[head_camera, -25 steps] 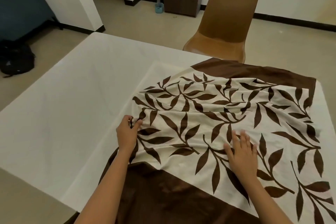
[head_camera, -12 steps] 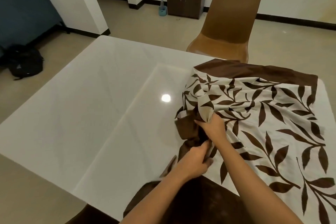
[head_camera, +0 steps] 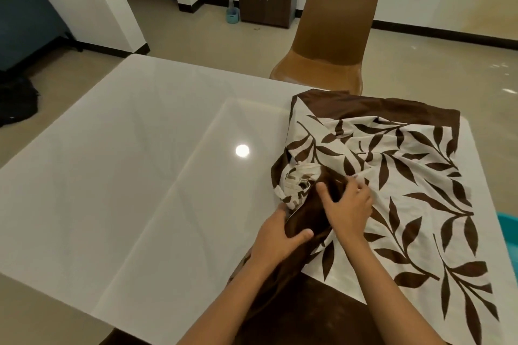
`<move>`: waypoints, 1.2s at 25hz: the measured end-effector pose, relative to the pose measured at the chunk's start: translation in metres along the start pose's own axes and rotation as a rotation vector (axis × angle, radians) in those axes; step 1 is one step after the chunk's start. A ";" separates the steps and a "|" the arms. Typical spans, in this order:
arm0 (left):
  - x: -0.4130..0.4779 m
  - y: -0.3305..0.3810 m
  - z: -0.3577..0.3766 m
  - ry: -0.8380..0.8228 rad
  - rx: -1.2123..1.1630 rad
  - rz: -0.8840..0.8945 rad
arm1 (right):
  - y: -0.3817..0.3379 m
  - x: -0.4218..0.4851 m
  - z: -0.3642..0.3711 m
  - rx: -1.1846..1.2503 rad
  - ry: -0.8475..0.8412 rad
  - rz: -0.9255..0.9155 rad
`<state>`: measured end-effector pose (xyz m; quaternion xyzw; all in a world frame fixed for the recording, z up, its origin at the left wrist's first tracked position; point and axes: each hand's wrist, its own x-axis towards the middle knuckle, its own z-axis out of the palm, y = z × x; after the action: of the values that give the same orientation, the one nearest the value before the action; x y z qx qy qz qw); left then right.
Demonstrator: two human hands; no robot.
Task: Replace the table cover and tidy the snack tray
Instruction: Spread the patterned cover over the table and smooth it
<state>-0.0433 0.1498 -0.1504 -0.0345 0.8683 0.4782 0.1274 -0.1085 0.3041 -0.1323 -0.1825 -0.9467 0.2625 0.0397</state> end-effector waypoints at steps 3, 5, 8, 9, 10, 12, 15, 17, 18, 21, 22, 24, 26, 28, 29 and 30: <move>-0.007 0.000 0.028 -0.005 0.219 0.130 | 0.000 0.006 -0.002 -0.131 -0.119 -0.010; -0.005 -0.001 0.025 0.057 0.283 0.156 | 0.006 0.010 -0.009 -0.007 -0.019 0.058; 0.004 0.010 -0.004 -0.043 0.125 0.151 | -0.010 -0.001 -0.021 0.366 0.253 0.144; 0.006 0.019 -0.017 -0.085 -0.004 0.124 | -0.029 -0.008 -0.026 0.549 0.243 0.179; 0.007 0.027 -0.031 -0.088 -0.164 0.087 | -0.053 -0.017 -0.031 0.721 0.159 0.205; 0.012 0.039 -0.055 -0.029 -0.479 0.018 | -0.092 -0.033 -0.039 0.927 -0.115 0.155; 0.018 0.039 -0.094 0.041 -0.784 -0.063 | -0.122 -0.046 -0.043 0.915 -0.566 -0.001; 0.026 0.036 -0.117 0.067 -0.881 -0.137 | -0.122 -0.047 -0.042 0.859 -0.769 -0.019; 0.028 0.032 -0.128 0.116 -0.863 -0.177 | -0.123 -0.047 -0.041 0.864 -0.816 -0.004; 0.039 0.022 -0.160 0.359 -0.965 -0.341 | -0.125 -0.046 -0.040 0.914 -0.792 0.099; 0.043 0.018 -0.170 0.448 -1.073 -0.384 | -0.126 -0.045 -0.038 0.938 -0.770 0.134; 0.049 0.007 -0.188 0.573 -1.226 -0.429 | -0.121 -0.047 -0.036 0.986 -0.724 0.178; 0.045 -0.003 -0.197 0.516 -1.202 -0.520 | -0.113 -0.052 -0.034 1.057 -0.661 0.216; 0.035 -0.008 -0.200 0.176 -1.018 -0.695 | -0.107 -0.064 -0.030 1.072 -0.611 0.176; 0.030 -0.008 -0.199 -0.056 -0.922 -0.741 | -0.107 -0.074 -0.027 1.023 -0.597 0.092; 0.025 -0.005 -0.196 -0.274 -0.866 -0.745 | -0.108 -0.086 -0.024 0.950 -0.604 -0.028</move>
<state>-0.1036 -0.0157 -0.0613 -0.3239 0.4989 0.7124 0.3723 -0.0597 0.1982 -0.0551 -0.0489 -0.6961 0.7000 -0.1520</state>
